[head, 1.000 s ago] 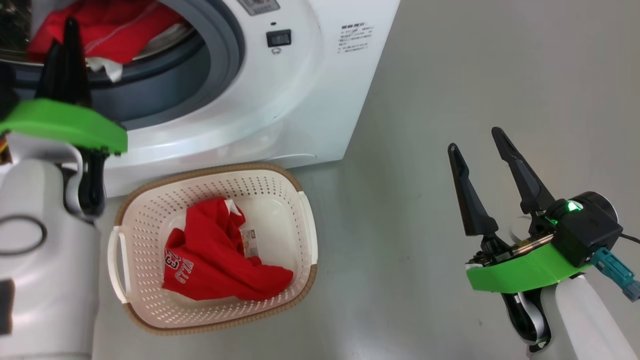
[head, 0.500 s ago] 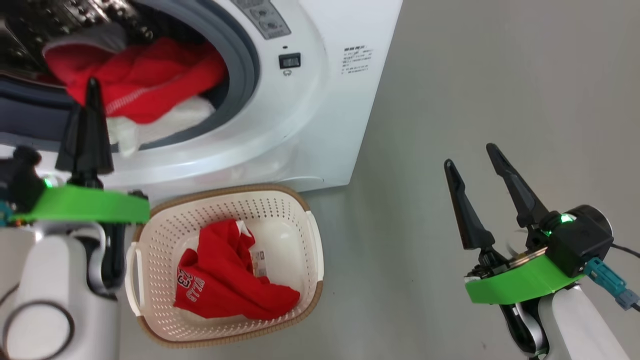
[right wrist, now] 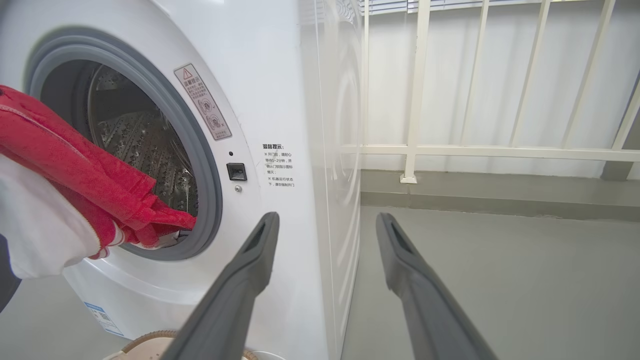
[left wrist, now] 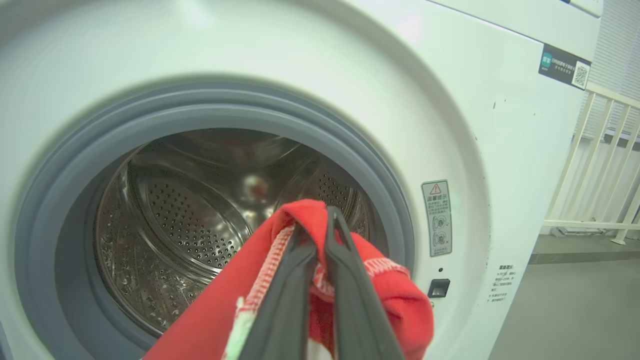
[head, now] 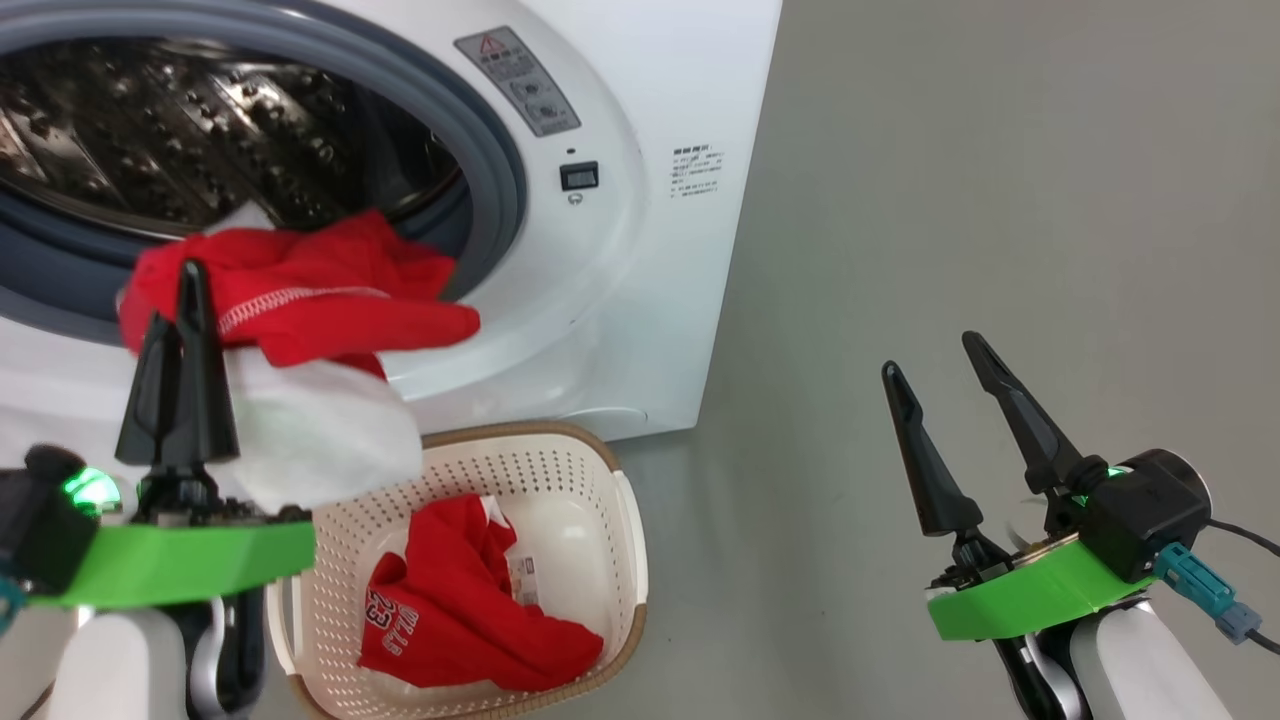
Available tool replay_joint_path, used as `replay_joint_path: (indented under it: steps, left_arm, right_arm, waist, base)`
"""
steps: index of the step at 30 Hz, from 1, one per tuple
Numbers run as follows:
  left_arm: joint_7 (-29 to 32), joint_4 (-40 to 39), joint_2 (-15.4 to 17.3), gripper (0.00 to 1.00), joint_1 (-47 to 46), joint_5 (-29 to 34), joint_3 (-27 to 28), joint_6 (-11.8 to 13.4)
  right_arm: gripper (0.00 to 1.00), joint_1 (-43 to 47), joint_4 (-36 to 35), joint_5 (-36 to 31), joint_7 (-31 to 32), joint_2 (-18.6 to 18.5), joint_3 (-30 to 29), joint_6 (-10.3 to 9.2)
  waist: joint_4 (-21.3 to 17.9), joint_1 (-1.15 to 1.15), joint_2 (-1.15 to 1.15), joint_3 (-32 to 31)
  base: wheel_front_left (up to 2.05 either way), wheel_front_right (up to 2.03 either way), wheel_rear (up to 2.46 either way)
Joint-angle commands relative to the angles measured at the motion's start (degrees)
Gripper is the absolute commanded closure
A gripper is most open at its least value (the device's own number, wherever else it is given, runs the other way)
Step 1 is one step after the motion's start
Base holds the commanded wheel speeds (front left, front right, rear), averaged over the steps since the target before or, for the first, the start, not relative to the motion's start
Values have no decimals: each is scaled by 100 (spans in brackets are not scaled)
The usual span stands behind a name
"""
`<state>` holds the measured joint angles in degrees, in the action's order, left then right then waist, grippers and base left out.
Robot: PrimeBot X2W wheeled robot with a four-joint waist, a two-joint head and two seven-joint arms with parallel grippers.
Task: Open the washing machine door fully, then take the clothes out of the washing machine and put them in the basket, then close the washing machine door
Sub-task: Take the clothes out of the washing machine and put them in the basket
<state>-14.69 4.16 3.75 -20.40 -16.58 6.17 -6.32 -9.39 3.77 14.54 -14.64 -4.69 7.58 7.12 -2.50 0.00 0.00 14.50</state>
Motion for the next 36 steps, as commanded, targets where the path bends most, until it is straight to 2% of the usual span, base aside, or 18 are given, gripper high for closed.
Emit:
replay_joint_path:
  steps: [1,13,18,23,36]
  left_arm:
    - [-30,-385,98,100,134,96,152,45]
    - [67,-2062,-8,100,832,224,-247,285]
    - [181,-2058,-27,100,1024,117,-367,329]
    - [173,-1448,-40,100,1094,7,-456,347]
    - [317,1055,-67,100,448,-528,-519,441]
  right_arm:
    - [0,46,-108,46,-36,4,115,36]
    - [0,172,-100,34,-36,-34,113,36]
    - [0,177,-110,30,-36,-35,133,36]
    - [0,111,-126,24,-36,-39,165,36]
    - [0,-152,-172,-84,-36,-22,167,36]
  waist:
    - [8,0,0,-141]
    - [66,0,0,-305]
    - [91,0,0,-250]
    - [88,0,0,-89]
    - [3,0,0,502]
  base:
    - [0,0,0]
    - [0,0,0]
    - [0,0,0]
    - [0,0,0]
    - [0,0,0]
